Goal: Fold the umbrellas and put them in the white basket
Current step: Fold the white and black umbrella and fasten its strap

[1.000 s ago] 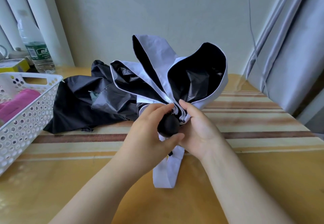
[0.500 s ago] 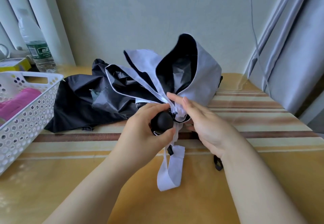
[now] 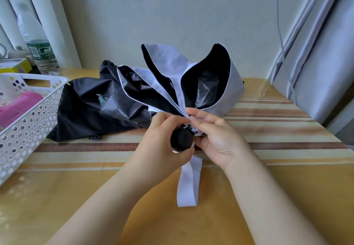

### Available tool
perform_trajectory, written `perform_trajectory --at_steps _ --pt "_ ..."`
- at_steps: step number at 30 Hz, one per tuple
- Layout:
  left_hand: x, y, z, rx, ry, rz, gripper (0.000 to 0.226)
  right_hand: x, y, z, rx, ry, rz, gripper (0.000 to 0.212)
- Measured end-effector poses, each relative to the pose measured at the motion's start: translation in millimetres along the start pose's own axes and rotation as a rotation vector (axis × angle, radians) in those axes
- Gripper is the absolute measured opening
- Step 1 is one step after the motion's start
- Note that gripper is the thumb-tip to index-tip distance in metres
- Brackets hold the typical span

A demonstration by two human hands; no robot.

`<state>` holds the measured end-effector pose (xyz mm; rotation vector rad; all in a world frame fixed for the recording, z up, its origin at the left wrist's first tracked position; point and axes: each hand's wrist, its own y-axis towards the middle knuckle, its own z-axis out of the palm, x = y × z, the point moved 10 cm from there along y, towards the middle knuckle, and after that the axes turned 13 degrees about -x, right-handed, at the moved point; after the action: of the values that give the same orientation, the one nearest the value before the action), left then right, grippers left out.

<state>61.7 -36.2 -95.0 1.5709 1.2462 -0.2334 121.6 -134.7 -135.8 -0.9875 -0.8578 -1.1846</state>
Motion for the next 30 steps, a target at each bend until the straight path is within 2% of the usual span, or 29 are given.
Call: perform_trajectory --at_steps 3,6,9,14,18,22,25,28,30 --pt "0 0 -5 -0.087 0.038 -0.002 0.053 6 3 -4 -0.018 0.031 -0.028 0.021" --pt "3 -1 -4 -0.089 0.049 -0.054 0.058 15 5 -9 -0.018 0.042 -0.071 0.022" --pt "3 -1 -4 -0.118 0.011 -0.025 0.069 16 3 -5 0.014 0.036 -0.084 0.022" --pt "-7 -3 4 -0.048 0.035 0.061 0.046 13 -3 4 0.048 -0.004 -0.111 0.02" --pt "-8 -7 13 -0.009 0.069 0.11 0.048 9 -1 0 -0.012 0.015 -0.097 0.016" --pt "-9 -6 7 -0.131 0.195 0.178 0.049 5 3 -8 -0.096 0.112 -0.043 0.019" --pt "-2 -3 -9 -0.237 0.129 0.097 0.067 6 6 -13 -0.131 0.189 -0.007 0.022" --pt "16 4 -20 -0.225 0.003 -0.136 0.101 9 10 -20 -0.143 0.268 0.006 0.027" --pt "26 5 -23 -0.217 -0.114 -0.263 0.1 14 8 -18 -0.107 0.299 -0.015 0.032"
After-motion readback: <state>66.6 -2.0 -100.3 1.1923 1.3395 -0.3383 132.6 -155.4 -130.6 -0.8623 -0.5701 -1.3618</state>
